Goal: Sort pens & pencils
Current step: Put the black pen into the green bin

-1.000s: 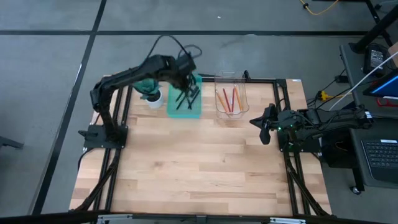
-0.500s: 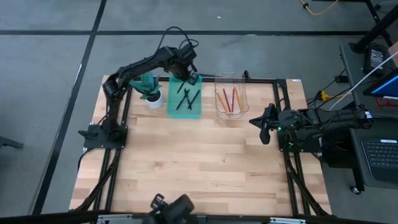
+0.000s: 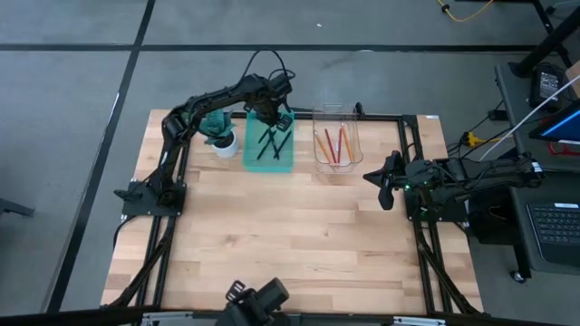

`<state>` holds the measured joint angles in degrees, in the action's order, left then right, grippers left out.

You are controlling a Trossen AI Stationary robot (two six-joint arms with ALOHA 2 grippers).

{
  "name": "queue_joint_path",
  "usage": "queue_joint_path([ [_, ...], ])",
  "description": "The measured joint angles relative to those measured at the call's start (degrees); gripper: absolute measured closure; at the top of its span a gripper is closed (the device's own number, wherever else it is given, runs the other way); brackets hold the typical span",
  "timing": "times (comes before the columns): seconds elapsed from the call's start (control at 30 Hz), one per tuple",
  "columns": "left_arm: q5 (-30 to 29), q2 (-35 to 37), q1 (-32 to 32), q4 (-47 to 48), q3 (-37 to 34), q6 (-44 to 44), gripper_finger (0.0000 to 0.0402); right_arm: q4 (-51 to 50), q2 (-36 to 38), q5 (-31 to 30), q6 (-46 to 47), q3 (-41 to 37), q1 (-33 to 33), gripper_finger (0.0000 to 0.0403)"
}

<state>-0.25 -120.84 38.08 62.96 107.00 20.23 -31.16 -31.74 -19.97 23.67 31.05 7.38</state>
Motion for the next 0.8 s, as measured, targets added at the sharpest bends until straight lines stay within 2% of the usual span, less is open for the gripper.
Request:
queue_joint_path([
  [0.8,0.2,-4.1,-3.3,0.6,-0.2,-2.9,0.0382,0.0,0.0,0.1,0.0,0.0,0.0,0.0382],
])
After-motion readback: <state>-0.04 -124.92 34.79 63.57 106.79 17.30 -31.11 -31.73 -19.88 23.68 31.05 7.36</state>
